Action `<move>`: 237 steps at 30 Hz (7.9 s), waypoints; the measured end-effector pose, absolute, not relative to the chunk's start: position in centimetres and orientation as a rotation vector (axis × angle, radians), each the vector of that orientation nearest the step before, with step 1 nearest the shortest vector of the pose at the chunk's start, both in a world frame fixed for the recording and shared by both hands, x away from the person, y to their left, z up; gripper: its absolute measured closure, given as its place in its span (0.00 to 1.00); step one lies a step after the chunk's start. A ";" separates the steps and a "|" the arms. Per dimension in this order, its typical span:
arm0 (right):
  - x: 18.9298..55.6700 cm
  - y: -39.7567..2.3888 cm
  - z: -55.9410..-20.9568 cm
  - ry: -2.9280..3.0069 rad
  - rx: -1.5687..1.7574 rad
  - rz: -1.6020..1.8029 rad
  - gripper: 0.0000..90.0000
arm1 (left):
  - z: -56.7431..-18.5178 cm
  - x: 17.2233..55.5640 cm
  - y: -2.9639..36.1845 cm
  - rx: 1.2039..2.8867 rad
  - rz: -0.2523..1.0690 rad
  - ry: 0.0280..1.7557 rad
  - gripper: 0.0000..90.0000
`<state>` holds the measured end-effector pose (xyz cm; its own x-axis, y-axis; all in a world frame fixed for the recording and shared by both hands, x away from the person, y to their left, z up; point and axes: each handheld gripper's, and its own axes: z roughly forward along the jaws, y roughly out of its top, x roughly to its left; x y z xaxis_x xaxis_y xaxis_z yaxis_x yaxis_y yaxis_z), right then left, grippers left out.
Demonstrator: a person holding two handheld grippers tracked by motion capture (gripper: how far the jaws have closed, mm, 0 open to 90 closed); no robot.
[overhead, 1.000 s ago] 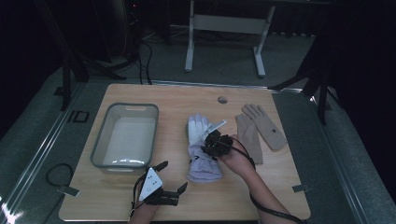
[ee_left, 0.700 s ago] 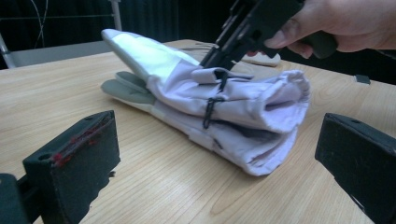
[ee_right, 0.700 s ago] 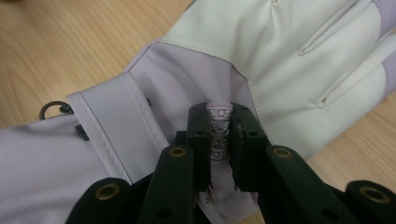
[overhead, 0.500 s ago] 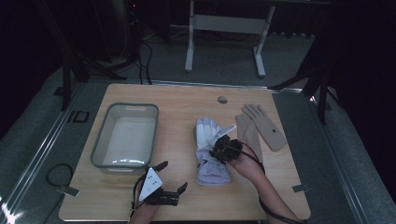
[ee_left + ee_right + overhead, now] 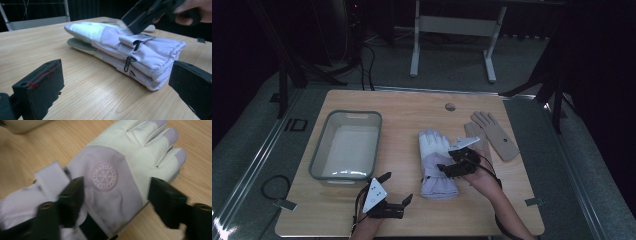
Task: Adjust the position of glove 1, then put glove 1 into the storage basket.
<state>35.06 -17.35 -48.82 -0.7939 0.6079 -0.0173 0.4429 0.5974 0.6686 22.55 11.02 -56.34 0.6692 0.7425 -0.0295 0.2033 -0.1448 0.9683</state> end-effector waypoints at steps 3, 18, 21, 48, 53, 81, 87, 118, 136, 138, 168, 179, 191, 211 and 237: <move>34.7 -18.6 -48.9 2.612 0.882 1.031 0.18 | -56.2 22.5 10.8 1.710 0.580 0.771 0.00; 33.7 -22.9 -48.8 2.427 0.936 1.170 0.17 | -53.8 23.7 9.7 1.763 0.423 0.870 0.00; 33.5 -23.4 -48.5 2.413 1.038 1.205 0.16 | -53.2 23.9 9.1 1.792 0.420 0.871 0.00; 35.1 -20.6 -49.4 2.351 1.244 1.254 0.46 | -51.2 27.8 4.9 1.930 0.307 1.082 0.17; 35.4 -20.6 -50.4 2.391 1.306 1.262 0.45 | -52.0 28.1 4.5 1.955 0.258 1.105 0.17; 34.4 -18.5 -53.5 2.470 1.153 0.992 0.87 | -55.2 29.2 3.6 2.027 0.022 1.149 0.26; 34.2 -18.1 -53.5 2.463 1.142 0.960 0.87 | -55.3 29.6 3.4 2.045 -0.063 1.111 0.45; 34.3 -16.8 -49.6 2.402 1.123 1.047 0.90 | -50.1 30.4 5.2 2.118 -0.008 0.991 0.84; 36.0 -11.9 -45.0 2.394 1.028 1.127 0.90 | -45.1 31.3 10.2 2.152 0.094 0.976 0.84; 36.1 -11.3 -44.6 2.390 1.019 1.133 0.90 | -44.8 31.3 10.8 2.149 0.106 0.980 0.84; 38.1 0.7 -40.6 2.481 0.850 1.194 0.90 | -41.3 30.8 22.6 2.110 0.183 1.074 0.83; 38.5 5.4 -41.3 2.517 0.825 1.206 0.90 | -41.6 30.6 26.9 2.109 0.168 1.148 0.83; 39.5 8.7 -45.3 2.591 0.883 1.166 0.90 | -45.0 31.5 29.2 2.128 0.088 1.250 0.83; 40.5 9.3 -50.0 2.772 1.034 1.042 0.85 | -48.2 31.7 28.8 2.080 0.081 1.385 0.58; 39.9 3.6 -45.7 2.658 0.827 1.205 0.16 | -46.2 29.3 27.4 1.994 0.362 1.355 0.42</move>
